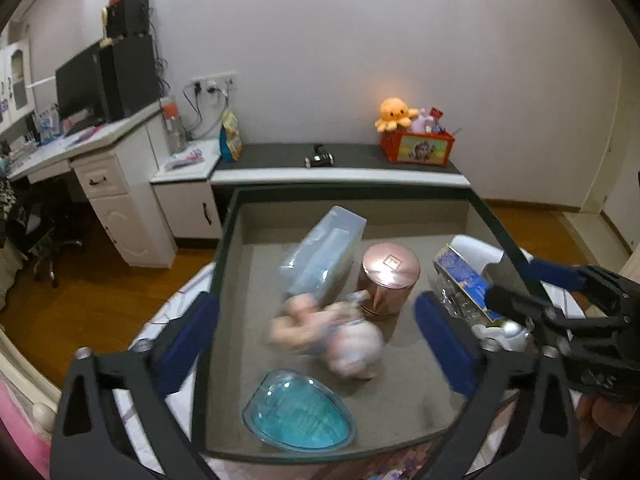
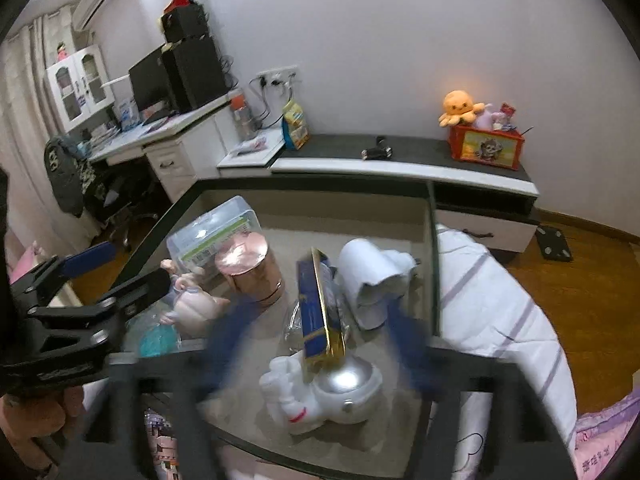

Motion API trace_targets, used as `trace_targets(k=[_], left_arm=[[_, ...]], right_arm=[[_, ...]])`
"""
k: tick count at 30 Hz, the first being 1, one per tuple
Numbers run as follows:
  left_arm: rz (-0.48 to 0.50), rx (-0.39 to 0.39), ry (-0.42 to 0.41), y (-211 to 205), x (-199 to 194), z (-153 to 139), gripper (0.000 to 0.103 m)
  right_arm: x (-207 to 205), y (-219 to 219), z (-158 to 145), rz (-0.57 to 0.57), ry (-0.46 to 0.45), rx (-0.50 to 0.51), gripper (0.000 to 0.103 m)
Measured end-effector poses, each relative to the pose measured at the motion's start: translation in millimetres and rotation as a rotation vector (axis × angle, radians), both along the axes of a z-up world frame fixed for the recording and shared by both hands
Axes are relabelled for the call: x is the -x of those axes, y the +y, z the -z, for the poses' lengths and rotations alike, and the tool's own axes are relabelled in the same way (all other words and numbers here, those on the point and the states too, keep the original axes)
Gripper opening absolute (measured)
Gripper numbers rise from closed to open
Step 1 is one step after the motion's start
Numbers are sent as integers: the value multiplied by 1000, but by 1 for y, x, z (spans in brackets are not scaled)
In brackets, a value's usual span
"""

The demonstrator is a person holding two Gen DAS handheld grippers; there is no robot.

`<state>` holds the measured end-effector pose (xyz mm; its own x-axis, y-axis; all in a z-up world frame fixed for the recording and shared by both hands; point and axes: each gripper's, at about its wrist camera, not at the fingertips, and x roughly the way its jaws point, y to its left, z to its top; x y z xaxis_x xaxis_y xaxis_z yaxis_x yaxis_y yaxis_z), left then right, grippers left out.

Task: Organize rigid objects
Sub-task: 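Lower the pig doll and blue box into the pink box and open both tools, then withdraw both tools from the box toward the block figures and charger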

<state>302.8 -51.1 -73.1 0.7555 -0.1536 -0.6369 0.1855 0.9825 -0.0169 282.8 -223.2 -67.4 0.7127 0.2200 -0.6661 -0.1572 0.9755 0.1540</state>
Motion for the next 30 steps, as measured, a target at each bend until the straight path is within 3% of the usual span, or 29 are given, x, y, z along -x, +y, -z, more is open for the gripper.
trace_targets(k=[2, 4, 19, 30], left_arm=[[-13, -8, -27, 3, 10, -7, 103], [-28, -9, -44, 7, 22, -15, 103], [-69, 28, -155, 32, 127, -69, 103], [-93, 42, -195, 44, 197, -88, 103]], right_arm=[[8, -4, -5, 21, -19, -13, 92], [15, -6, -8, 43, -22, -17, 103], [121, -5, -64, 83, -129, -78, 103], [191, -1, -81, 89, -181, -90, 103]])
